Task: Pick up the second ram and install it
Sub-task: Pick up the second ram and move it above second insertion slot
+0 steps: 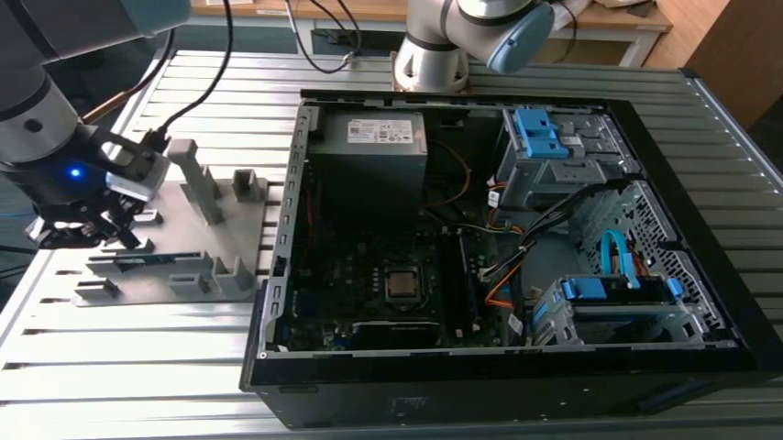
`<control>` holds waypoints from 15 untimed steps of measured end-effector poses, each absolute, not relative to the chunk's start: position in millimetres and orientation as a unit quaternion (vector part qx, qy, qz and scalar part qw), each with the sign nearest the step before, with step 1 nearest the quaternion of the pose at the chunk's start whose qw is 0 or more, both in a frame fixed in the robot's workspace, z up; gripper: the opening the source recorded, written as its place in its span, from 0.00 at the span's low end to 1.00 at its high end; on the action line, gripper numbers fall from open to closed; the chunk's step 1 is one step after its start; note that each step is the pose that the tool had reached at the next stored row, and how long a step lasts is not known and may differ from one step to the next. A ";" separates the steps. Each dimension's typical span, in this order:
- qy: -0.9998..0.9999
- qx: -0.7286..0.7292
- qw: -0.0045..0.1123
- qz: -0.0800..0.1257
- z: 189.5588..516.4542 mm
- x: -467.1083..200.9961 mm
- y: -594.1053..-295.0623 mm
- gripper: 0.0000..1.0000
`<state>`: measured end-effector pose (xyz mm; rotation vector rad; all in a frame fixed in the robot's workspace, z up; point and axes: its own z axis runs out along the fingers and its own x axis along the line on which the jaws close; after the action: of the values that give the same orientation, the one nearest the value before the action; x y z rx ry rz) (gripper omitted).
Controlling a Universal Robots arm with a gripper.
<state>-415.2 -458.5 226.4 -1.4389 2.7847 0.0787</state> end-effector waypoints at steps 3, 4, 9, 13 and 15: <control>0.882 -0.470 0.003 0.025 226.5 -415.2 -458.5 0.10; 0.880 -0.474 0.003 0.025 226.5 -415.2 -458.6 0.10; 0.873 -0.487 0.005 0.031 226.5 -415.1 -458.6 0.10; 0.860 -0.510 0.006 0.033 226.4 -415.3 -458.5 0.10; 0.850 -0.526 0.005 0.033 226.2 -415.2 -458.5 0.10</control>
<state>-415.2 -458.5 226.2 -1.6473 2.6613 0.1038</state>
